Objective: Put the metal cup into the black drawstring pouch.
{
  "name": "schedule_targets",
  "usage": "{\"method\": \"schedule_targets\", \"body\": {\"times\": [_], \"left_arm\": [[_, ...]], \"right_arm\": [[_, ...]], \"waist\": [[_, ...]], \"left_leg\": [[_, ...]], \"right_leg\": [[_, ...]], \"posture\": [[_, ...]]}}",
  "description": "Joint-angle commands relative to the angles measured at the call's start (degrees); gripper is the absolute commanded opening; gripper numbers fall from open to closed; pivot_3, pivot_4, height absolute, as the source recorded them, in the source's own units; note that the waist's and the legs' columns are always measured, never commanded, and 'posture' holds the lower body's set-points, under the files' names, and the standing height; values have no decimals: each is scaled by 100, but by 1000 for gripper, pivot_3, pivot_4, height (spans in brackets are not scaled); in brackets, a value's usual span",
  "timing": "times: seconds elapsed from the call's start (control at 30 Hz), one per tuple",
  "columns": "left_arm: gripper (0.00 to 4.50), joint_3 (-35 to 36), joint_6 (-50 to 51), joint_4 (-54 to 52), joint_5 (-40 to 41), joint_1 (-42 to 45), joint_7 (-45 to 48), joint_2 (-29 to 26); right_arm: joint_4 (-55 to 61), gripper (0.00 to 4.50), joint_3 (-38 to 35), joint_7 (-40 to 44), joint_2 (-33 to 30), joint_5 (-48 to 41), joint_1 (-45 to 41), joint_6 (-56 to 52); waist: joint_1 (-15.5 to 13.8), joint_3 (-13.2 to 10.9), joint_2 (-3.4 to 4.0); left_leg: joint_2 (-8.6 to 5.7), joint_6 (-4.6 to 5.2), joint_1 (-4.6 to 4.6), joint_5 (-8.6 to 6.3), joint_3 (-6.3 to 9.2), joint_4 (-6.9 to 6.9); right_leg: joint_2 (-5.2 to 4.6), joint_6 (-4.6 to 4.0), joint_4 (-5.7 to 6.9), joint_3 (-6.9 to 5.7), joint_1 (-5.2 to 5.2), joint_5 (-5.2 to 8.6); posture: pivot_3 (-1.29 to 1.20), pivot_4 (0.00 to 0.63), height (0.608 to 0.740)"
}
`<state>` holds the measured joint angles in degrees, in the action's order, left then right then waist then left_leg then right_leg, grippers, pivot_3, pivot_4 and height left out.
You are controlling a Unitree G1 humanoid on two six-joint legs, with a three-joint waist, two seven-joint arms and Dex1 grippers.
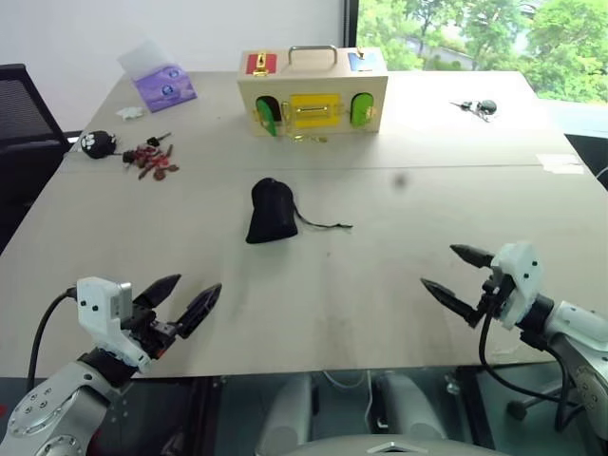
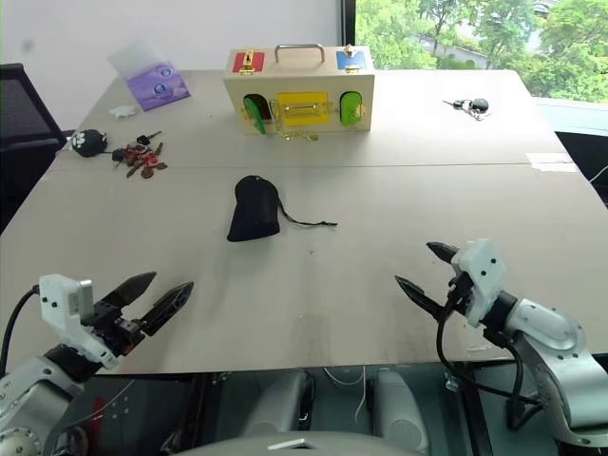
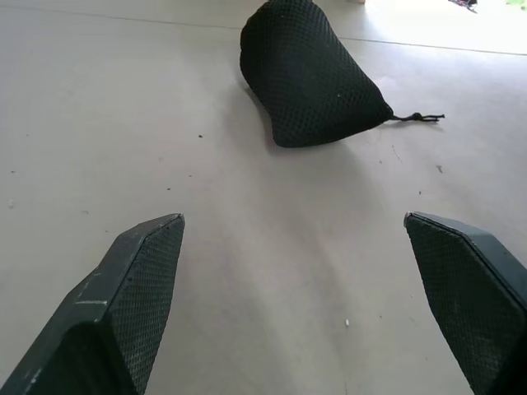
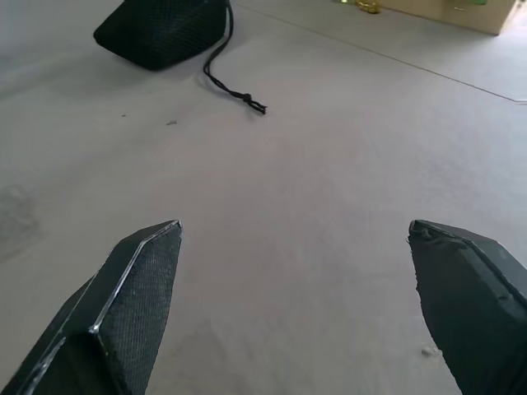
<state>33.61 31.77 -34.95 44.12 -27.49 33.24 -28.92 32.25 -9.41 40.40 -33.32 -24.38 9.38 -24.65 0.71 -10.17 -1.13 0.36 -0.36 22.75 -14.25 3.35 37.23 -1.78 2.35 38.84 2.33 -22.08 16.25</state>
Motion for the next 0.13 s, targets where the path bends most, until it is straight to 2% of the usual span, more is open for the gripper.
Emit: {"method": "schedule_targets", "body": {"times": [0.03,0.13], "left_arm": [[4442,38,-90,-138,144,72,-24,-6],[4442,-47,15,-204,267,132,-81,-17]], "right_arm": [[-93,4461,-54,-265,111,148,-178,222],[-241,4461,-107,-433,161,298,-324,332]], "waist": [[1,2,-3],[1,2,-2]], "left_leg": [[0,0,0,0,0,0],[-1,0,0,0,-2,1]], "right_leg": [[0,0,0,0,0,0],[1,0,0,0,0,0]], "posture": [[0,150,740],[0,150,740]]}}
